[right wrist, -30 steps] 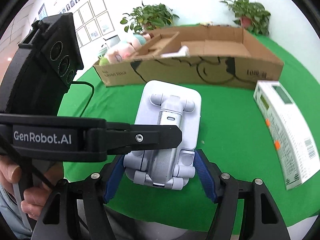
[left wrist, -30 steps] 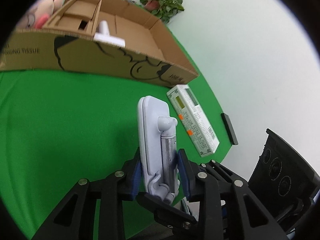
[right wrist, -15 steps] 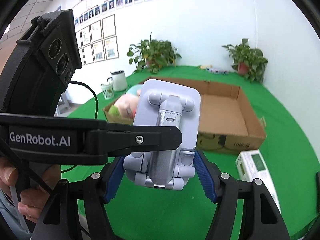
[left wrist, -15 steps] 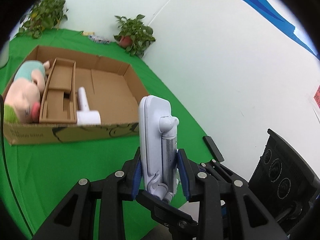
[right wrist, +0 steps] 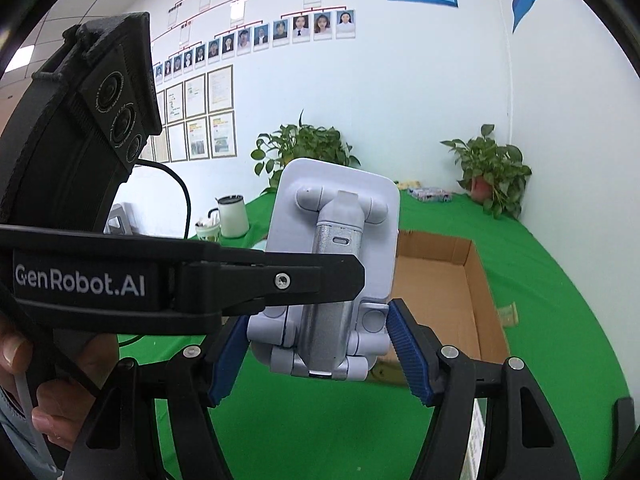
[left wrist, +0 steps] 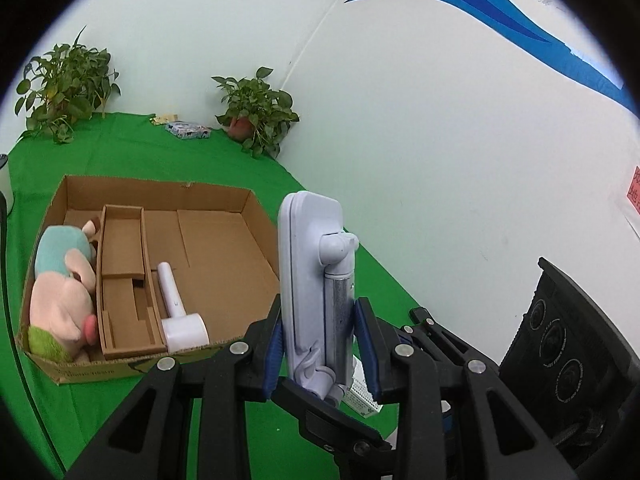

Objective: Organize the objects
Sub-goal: 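Carry the held phone stand with both grippers over the box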

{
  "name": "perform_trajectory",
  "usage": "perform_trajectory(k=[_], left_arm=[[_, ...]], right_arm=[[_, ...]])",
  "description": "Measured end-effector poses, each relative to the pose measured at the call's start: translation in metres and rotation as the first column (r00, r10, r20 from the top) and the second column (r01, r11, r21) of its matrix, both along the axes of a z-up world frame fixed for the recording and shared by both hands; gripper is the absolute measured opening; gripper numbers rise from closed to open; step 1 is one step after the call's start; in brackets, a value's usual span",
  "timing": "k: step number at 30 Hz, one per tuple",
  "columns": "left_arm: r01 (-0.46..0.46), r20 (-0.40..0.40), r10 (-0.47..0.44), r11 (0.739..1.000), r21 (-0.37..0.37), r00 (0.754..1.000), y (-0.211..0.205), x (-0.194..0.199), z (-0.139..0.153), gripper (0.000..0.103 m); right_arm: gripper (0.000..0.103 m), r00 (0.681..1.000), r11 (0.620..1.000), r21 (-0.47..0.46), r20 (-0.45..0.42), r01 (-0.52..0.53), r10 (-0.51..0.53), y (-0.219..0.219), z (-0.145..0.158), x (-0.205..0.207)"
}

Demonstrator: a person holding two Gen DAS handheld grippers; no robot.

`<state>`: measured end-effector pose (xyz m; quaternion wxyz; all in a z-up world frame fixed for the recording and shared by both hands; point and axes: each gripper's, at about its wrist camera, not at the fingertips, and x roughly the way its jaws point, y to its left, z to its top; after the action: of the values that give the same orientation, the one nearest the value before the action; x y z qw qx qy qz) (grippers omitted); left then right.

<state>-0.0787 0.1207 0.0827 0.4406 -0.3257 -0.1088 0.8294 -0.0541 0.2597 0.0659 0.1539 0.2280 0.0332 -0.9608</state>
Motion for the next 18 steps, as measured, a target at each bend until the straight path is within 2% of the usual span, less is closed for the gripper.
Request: perform_trajectory(k=[7,12,18], left_arm=[[0.012,-0.045,-0.012,1.000,-0.002,0.999,0.015,-0.028,0.032,0.031],[0.013,-0.021,-0.013,1.000,-0.012,1.000,0.026,-0.050,0.034,0.031],[0.004,0.013,-0.004,1.000,-0.024,1.000,0.035,-0.072,0.026,0.031]], right_arm=[[0.065,0.999,1.000,-0.006,-0.035,0.008,-0.008,0.005,0.046,-0.023],[0.065,1.000,1.000,-0.013,-0.013,0.015,-0.015,0.011,0.063,-0.047],[0.065,0.999,1.000,-0.024,0.036,0.015,-0.014,0.020,0.064,-0.079]])
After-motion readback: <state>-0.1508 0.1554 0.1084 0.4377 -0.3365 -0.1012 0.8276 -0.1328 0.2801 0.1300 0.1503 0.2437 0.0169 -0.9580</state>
